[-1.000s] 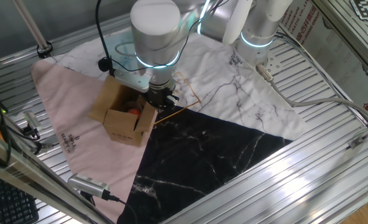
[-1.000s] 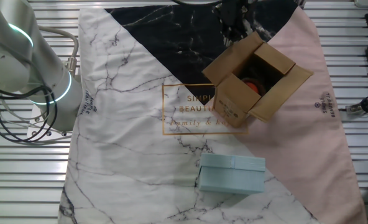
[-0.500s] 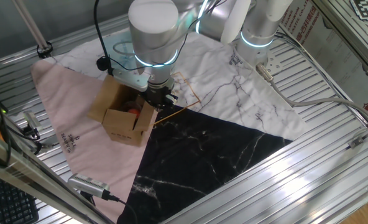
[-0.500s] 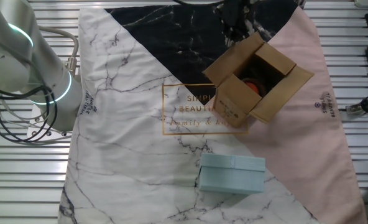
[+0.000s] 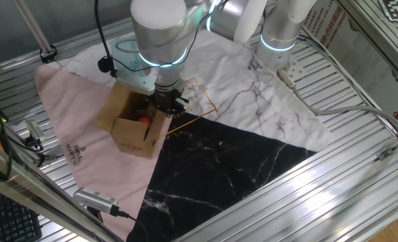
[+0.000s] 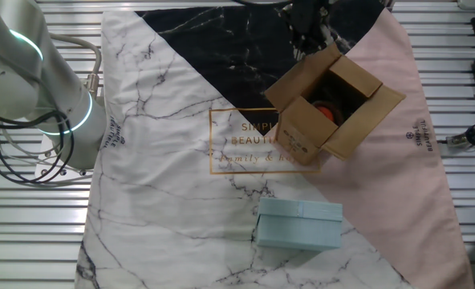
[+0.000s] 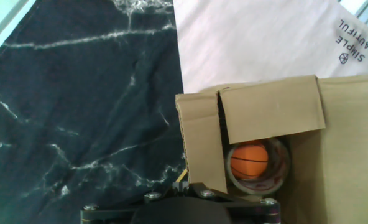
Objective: Cover the box
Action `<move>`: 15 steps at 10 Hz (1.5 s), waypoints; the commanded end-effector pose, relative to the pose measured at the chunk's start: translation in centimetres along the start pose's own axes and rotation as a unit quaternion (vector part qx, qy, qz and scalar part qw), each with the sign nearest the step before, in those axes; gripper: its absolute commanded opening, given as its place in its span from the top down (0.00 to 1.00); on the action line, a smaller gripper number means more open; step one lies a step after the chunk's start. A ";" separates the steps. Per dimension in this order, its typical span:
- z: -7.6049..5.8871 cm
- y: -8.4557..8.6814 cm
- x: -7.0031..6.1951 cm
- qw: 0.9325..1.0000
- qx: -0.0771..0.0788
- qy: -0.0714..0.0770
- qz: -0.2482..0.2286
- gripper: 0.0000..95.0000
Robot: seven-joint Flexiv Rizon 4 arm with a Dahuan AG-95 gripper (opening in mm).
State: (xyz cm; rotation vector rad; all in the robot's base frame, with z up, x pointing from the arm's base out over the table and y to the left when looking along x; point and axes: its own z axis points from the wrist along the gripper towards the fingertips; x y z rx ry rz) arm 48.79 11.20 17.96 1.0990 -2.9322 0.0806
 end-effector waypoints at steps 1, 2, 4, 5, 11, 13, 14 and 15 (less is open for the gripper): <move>-0.3 -0.2 -0.1 1.000 0.000 0.002 -0.004 1.00; -0.4 -0.3 0.0 1.000 0.000 0.003 -0.005 1.00; -0.7 -0.6 0.1 1.000 0.001 0.003 -0.009 1.00; -0.7 -0.7 0.1 1.000 0.002 0.002 -0.012 1.00; -1.0 -1.8 0.0 1.000 0.004 0.001 -0.027 1.00; -0.8 -2.2 0.0 0.999 0.004 -0.001 -0.032 1.00; -0.7 -2.4 0.1 0.999 0.005 -0.002 -0.035 1.00; -0.7 -2.6 0.2 0.999 0.005 -0.003 -0.038 1.00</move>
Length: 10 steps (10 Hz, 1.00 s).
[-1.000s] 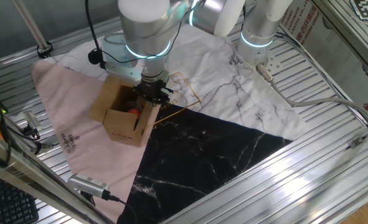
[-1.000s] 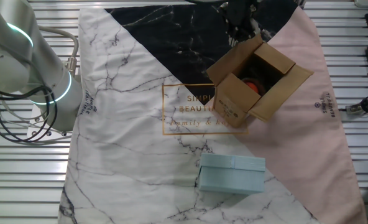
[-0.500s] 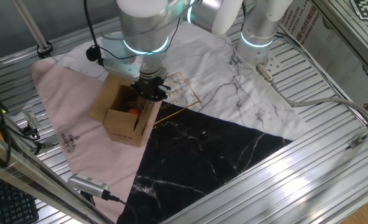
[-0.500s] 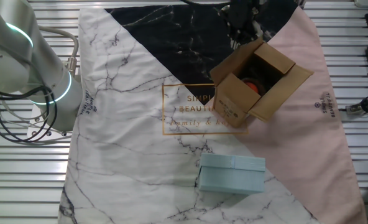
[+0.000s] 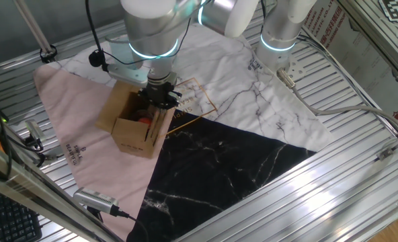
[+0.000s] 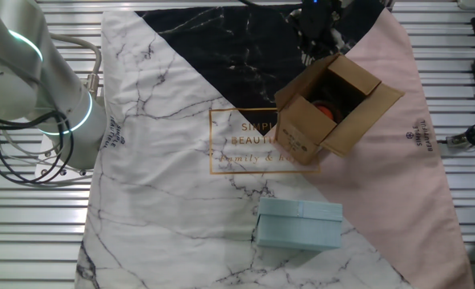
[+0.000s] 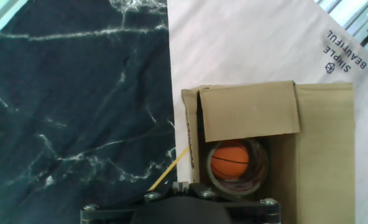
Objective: Cover the box
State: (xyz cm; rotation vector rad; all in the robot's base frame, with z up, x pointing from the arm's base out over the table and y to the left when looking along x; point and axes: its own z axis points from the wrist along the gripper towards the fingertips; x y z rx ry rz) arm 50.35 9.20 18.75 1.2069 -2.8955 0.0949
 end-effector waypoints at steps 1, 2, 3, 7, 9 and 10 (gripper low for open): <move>-0.2 -0.3 0.2 1.000 -0.001 -0.001 -0.004 1.00; -0.3 -0.6 0.3 1.000 -0.001 -0.001 -0.008 1.00; -0.4 -0.9 0.4 1.000 -0.001 -0.001 -0.012 1.00; 0.1 -1.6 0.5 1.000 0.001 -0.008 -0.018 1.00; 0.3 -1.7 0.4 1.000 0.002 -0.008 -0.021 1.00; 0.4 -1.7 0.4 1.000 0.003 -0.009 -0.022 1.00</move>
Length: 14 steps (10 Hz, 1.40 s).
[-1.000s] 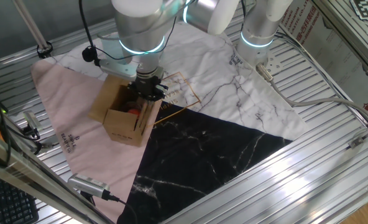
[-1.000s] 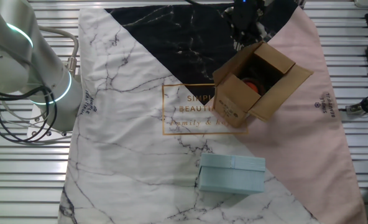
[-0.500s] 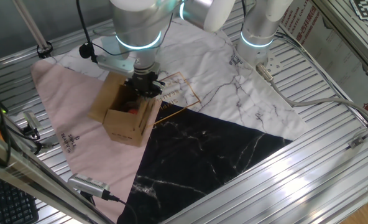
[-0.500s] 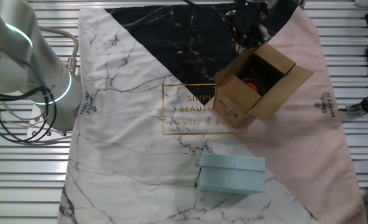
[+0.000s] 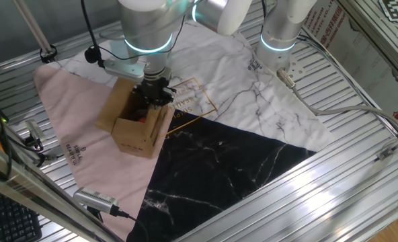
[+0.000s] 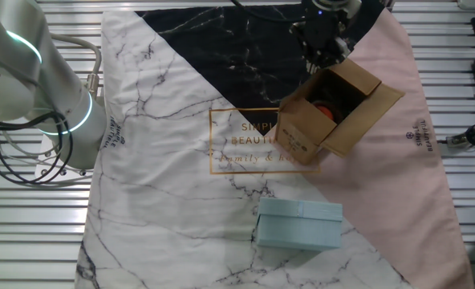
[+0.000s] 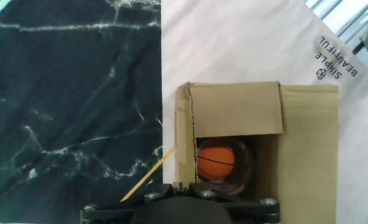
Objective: Cover the box
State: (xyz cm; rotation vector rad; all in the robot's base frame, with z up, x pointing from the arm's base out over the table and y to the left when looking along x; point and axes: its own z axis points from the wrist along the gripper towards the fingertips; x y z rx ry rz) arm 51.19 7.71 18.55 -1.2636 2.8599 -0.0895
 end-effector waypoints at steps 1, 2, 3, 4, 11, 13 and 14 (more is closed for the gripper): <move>0.1 -0.1 -0.1 1.000 0.001 0.000 -0.002 1.00; 0.3 -0.2 0.0 1.000 0.001 -0.001 -0.004 1.00; 0.4 -0.3 0.1 1.000 0.001 -0.002 -0.006 1.00; 0.5 -0.4 0.1 1.000 0.002 -0.003 -0.007 1.00; 0.0 -0.9 -0.1 1.000 -0.002 -0.003 -0.008 1.00; 0.0 -0.9 0.0 1.000 -0.003 -0.004 -0.008 1.00; 0.0 -1.0 0.1 1.000 -0.003 -0.004 -0.009 1.00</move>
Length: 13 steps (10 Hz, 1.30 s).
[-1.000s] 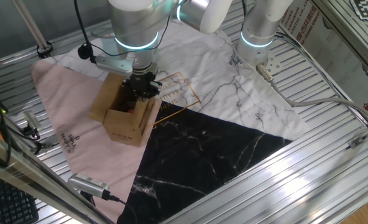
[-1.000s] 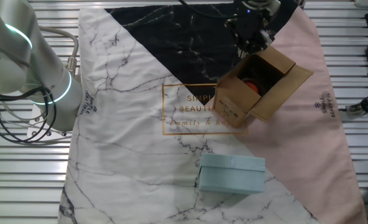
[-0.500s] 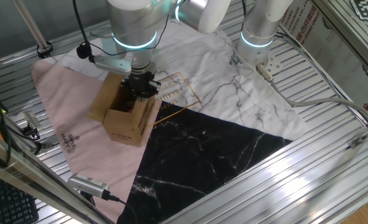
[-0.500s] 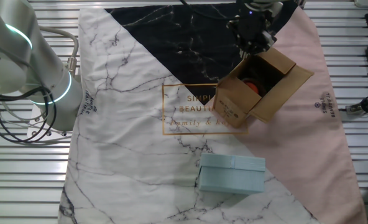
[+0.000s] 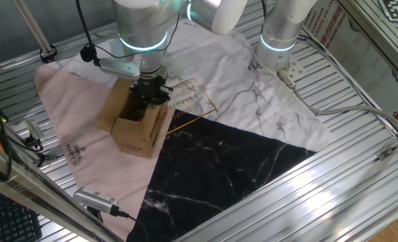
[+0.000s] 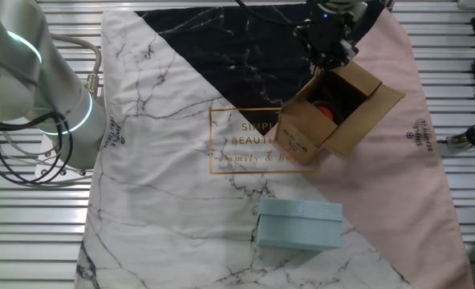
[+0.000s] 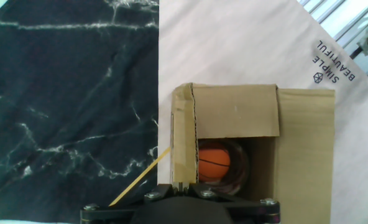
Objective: Cover the box
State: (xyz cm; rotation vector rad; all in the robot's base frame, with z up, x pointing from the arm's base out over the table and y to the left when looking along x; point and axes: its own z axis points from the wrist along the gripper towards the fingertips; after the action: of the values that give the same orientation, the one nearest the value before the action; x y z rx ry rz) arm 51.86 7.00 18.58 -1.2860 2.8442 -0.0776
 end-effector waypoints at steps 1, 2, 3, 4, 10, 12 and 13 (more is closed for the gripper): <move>-0.1 0.0 0.1 1.000 -0.002 -0.001 0.000 1.00; -0.1 -0.1 0.3 1.000 -0.002 -0.001 0.000 1.00; -0.1 -0.1 0.3 1.000 -0.002 -0.001 -0.001 1.00; 0.1 -0.2 0.5 1.000 -0.002 -0.002 -0.001 1.00; 0.7 -0.7 1.3 1.000 0.000 -0.007 -0.003 1.00; 0.8 -0.8 1.4 1.000 0.001 -0.007 -0.005 1.00; 0.9 -0.8 1.4 1.000 0.001 -0.006 -0.005 1.00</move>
State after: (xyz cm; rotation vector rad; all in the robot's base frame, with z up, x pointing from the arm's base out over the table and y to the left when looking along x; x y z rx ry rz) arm 51.47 5.30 17.80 -1.2945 2.8277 -0.0739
